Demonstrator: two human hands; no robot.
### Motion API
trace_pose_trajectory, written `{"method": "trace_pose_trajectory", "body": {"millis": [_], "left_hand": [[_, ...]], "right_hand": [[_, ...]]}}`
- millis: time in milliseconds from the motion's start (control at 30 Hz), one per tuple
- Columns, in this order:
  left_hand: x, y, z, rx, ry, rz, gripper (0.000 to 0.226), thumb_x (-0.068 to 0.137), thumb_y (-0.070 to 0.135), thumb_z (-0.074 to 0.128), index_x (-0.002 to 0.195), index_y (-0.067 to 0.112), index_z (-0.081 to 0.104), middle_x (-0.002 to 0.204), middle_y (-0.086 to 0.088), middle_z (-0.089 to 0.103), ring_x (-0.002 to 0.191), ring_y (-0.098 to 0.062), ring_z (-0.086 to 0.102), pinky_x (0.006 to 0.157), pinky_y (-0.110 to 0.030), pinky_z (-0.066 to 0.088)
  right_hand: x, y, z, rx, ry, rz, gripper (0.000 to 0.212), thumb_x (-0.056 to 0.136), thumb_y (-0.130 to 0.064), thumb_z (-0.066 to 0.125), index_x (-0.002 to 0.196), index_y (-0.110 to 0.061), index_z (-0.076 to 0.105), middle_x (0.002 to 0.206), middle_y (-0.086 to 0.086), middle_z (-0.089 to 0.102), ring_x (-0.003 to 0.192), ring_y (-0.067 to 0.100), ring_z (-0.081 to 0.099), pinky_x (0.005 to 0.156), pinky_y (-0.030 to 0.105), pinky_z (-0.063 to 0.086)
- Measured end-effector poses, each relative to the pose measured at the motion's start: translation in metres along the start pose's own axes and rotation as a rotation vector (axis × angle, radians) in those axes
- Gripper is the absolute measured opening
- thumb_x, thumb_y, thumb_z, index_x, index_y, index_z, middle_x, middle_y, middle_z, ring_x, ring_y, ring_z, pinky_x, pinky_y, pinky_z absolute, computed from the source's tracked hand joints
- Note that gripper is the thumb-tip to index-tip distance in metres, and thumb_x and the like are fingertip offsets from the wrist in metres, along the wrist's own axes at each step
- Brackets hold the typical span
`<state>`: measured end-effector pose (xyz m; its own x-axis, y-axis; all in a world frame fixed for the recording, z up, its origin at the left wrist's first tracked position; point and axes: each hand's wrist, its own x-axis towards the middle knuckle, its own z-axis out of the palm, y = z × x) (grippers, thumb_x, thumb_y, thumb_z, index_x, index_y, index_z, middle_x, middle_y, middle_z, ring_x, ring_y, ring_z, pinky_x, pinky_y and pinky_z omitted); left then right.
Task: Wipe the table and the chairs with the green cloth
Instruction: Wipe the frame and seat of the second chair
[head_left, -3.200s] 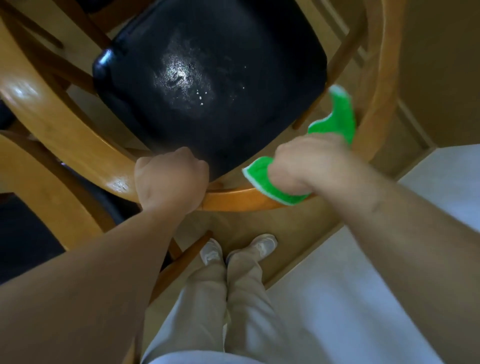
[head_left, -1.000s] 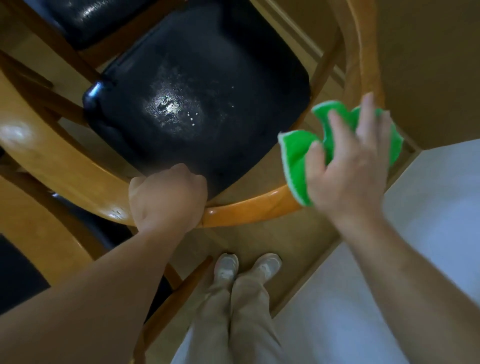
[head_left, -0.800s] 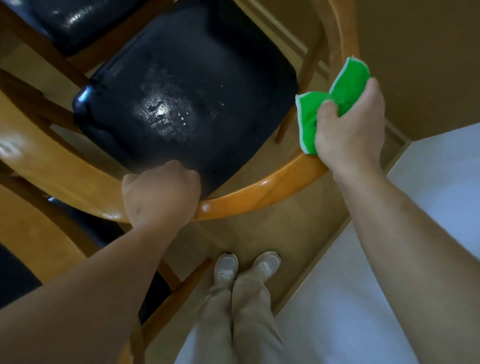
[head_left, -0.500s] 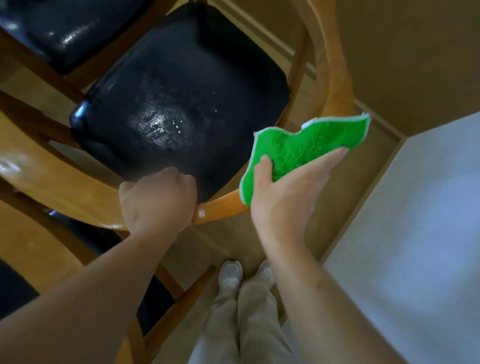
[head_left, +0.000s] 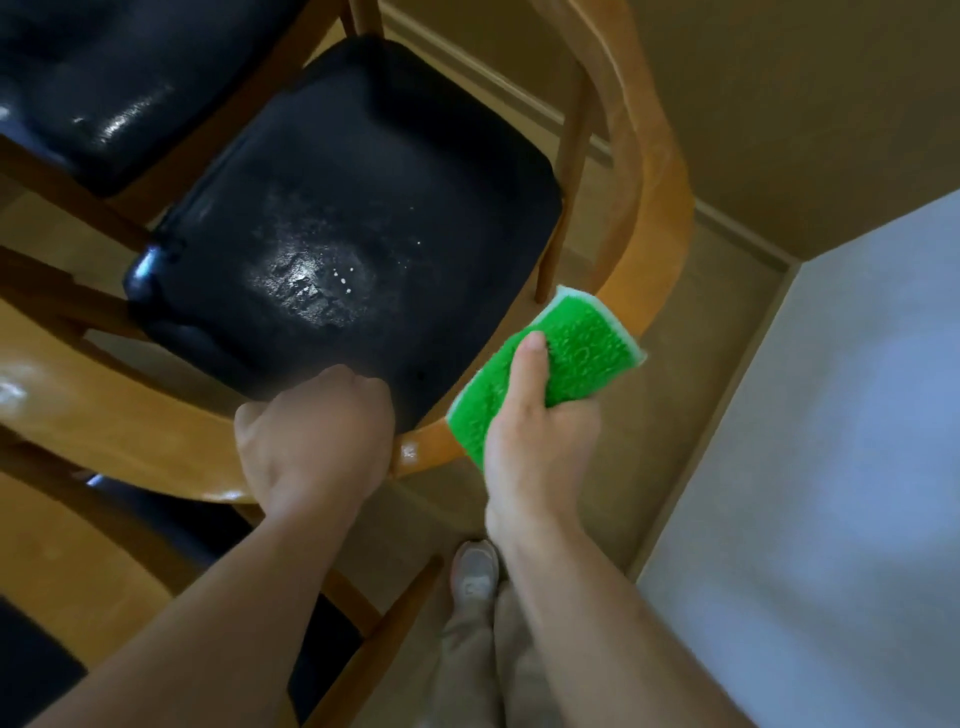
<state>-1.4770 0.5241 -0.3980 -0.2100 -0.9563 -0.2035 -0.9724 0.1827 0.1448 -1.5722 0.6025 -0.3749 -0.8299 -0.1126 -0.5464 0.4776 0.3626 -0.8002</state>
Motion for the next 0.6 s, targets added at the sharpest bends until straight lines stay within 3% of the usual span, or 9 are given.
{"method": "trace_pose_trajectory", "body": {"millis": [167, 200, 267, 367, 500, 600], "left_hand": [[0.001, -0.006, 0.001, -0.009, 0.006, -0.007, 0.038, 0.09, 0.04, 0.03, 0.065, 0.026, 0.056, 0.054, 0.007, 0.049, 0.057, -0.016, 0.044, 0.076, -0.034, 0.023], [0.001, -0.006, 0.002, -0.013, 0.011, -0.008, 0.039, 0.089, 0.04, 0.03, 0.064, 0.026, 0.055, 0.053, 0.007, 0.049, 0.056, -0.015, 0.044, 0.076, -0.034, 0.024], [0.002, -0.006, 0.002, -0.022, 0.015, -0.013, 0.039, 0.089, 0.041, 0.03, 0.062, 0.026, 0.054, 0.052, 0.008, 0.047, 0.054, -0.012, 0.041, 0.076, -0.034, 0.025], [0.003, -0.005, 0.002, -0.024, 0.0, -0.016, 0.039, 0.089, 0.041, 0.029, 0.061, 0.026, 0.053, 0.051, 0.009, 0.047, 0.056, -0.015, 0.044, 0.076, -0.035, 0.026], [0.002, -0.004, 0.001, -0.02, 0.006, -0.001, 0.038, 0.09, 0.04, 0.032, 0.058, 0.027, 0.051, 0.05, 0.01, 0.046, 0.052, -0.01, 0.042, 0.074, -0.033, 0.025], [0.002, -0.003, 0.001, -0.01, 0.005, -0.006, 0.039, 0.09, 0.04, 0.035, 0.056, 0.027, 0.049, 0.048, 0.011, 0.044, 0.051, -0.006, 0.038, 0.073, -0.033, 0.025]], "right_hand": [[0.057, -0.057, -0.013, -0.014, 0.134, -0.109, 0.021, 0.089, -0.046, 0.063, 0.086, -0.026, 0.056, 0.071, -0.019, 0.062, 0.058, -0.011, 0.061, 0.051, 0.013, 0.048], [0.073, -0.074, -0.014, -0.043, 0.133, -0.122, 0.021, 0.089, -0.044, 0.063, 0.085, -0.024, 0.056, 0.069, -0.02, 0.057, 0.052, -0.013, 0.058, 0.044, 0.009, 0.043], [0.098, -0.102, -0.013, -0.126, 0.084, -0.144, 0.023, 0.089, -0.043, 0.063, 0.102, -0.024, 0.058, 0.074, -0.021, 0.054, 0.053, -0.009, 0.054, 0.036, 0.007, 0.036], [0.111, -0.111, -0.014, -0.28, 0.03, -0.203, 0.023, 0.087, -0.046, 0.064, 0.099, -0.029, 0.054, 0.075, -0.021, 0.053, 0.059, -0.008, 0.05, 0.041, 0.01, 0.037], [0.092, -0.091, -0.021, -0.401, 0.009, -0.256, 0.041, 0.075, -0.042, 0.07, 0.107, -0.022, 0.055, 0.092, -0.01, 0.063, 0.079, 0.008, 0.063, 0.064, 0.023, 0.048], [0.058, -0.059, -0.025, -0.425, 0.019, -0.226, 0.054, 0.073, -0.04, 0.076, 0.115, -0.021, 0.046, 0.093, -0.013, 0.058, 0.077, 0.001, 0.058, 0.061, 0.023, 0.05]]}}
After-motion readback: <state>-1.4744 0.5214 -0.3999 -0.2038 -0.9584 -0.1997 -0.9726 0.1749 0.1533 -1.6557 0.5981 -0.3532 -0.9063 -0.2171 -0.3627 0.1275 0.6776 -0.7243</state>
